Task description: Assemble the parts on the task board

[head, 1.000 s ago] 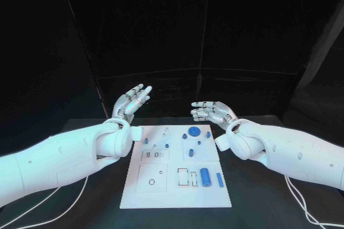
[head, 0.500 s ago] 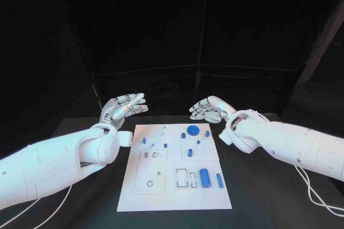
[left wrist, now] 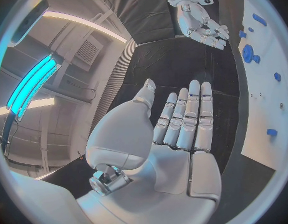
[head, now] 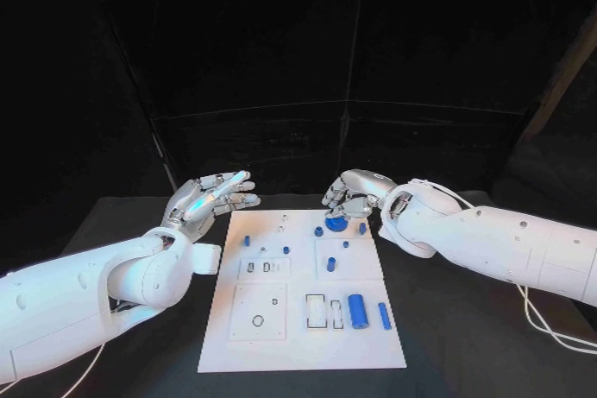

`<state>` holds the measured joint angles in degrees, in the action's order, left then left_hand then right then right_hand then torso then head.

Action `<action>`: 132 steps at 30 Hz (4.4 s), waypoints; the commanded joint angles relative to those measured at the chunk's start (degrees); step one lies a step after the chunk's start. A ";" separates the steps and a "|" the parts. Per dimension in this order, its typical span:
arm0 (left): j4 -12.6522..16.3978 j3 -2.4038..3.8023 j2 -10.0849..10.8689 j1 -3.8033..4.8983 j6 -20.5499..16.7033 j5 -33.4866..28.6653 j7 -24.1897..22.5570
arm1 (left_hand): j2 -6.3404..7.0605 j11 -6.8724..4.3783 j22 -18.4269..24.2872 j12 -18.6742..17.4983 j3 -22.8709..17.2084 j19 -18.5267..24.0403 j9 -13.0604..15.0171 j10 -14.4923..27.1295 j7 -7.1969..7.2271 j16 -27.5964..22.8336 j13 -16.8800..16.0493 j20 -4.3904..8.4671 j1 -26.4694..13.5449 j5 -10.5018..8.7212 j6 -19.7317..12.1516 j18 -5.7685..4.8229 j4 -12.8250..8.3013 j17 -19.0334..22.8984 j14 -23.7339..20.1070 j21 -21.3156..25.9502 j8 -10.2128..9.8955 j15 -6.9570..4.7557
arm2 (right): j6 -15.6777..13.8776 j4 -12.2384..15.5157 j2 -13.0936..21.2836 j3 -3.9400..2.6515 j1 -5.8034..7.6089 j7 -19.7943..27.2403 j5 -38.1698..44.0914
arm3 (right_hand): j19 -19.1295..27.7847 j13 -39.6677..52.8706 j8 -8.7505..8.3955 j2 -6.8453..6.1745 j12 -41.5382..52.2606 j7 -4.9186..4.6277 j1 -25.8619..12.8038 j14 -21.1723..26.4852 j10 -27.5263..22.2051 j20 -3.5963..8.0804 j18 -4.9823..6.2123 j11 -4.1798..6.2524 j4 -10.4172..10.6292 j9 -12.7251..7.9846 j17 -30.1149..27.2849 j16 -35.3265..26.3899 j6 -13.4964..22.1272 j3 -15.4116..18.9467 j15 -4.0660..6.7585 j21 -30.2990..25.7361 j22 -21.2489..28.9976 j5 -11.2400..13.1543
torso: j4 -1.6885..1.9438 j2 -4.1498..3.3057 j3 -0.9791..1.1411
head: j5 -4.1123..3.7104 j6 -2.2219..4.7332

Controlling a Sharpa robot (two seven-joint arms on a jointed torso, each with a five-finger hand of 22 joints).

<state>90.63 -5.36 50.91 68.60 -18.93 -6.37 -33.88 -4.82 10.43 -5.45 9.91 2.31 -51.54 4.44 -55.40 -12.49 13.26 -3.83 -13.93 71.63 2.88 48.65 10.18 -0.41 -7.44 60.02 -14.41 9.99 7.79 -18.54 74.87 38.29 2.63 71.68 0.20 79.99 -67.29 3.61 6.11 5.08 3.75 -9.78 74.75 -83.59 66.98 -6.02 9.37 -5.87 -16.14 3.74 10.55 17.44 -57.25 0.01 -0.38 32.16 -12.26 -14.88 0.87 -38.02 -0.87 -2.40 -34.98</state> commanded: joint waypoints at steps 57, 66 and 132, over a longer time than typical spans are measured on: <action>2.62 0.05 -0.35 0.35 5.35 0.56 1.05 | -2.25 0.33 1.17 -1.95 2.08 -1.20 -0.59 -0.77 -1.50 -1.90 0.11 -0.26 -0.48 -0.20 0.85 0.32 1.15 -0.10 0.81 1.87 -1.57 0.09 | 11.89 -4.63 -5.41 -0.05 0.71 -7.44 12.41 | -2.95 0.33 -1.43 1.51 2.21 0.52 -0.64 -0.97 -0.71 0.19 -1.11 0.72 1.97 0.35 37.71 45.25 -1.35 -7.83 0.36 32.17 -29.38 4.09 | 1.19 -5.17 -0.14 | -0.60 1.72; 2.46 0.05 -0.33 0.36 6.06 0.56 1.23 | -2.90 0.37 1.37 -2.32 2.54 -1.31 -0.62 -0.84 -1.54 -2.28 0.10 -0.30 -1.01 -0.19 0.90 0.32 1.67 -0.14 0.87 2.21 -1.84 0.13 | 8.70 -4.36 -5.18 -0.05 0.71 -6.75 12.39 | -3.18 0.99 0.01 2.45 3.09 1.82 -0.90 -1.08 2.93 0.75 -1.39 1.94 3.11 0.83 39.70 47.30 -5.06 -10.89 1.19 34.28 -32.05 4.47 | 1.15 -5.22 -0.21 | -0.17 1.41; 1.00 0.05 -1.49 1.20 6.22 0.56 1.45 | -3.79 0.42 1.53 -2.82 2.55 -1.47 -0.64 -0.84 -1.59 -2.71 0.10 -0.34 -0.40 -0.18 0.91 0.32 1.41 -0.23 0.99 2.62 -2.21 0.17 | 2.79 -16.92 -19.17 -0.10 1.67 -8.33 9.18 | -3.56 1.65 -1.36 -2.73 0.89 1.21 -2.64 -1.18 3.25 0.63 -1.90 1.56 6.90 0.57 42.95 51.04 -4.82 -16.01 0.96 37.70 -36.02 5.09 | 1.50 -6.10 -0.21 | 2.29 1.17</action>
<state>91.55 -5.35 49.50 69.69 -13.56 -6.14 -32.23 -8.21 10.65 -3.99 7.32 4.78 -52.56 3.86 -56.01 -12.67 10.82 -3.81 -14.13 71.27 2.88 49.25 10.17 1.22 -7.59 60.62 -11.98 8.00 8.00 -17.06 58.01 19.23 2.53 73.29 -7.95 89.36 -70.87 5.17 4.61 3.08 5.02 -8.20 72.16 -83.94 70.21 -5.22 8.45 -4.00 -9.53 4.23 53.43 68.22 -62.18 -16.13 0.84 69.67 -48.25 -9.75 2.37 -44.06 -1.05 -0.06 -33.83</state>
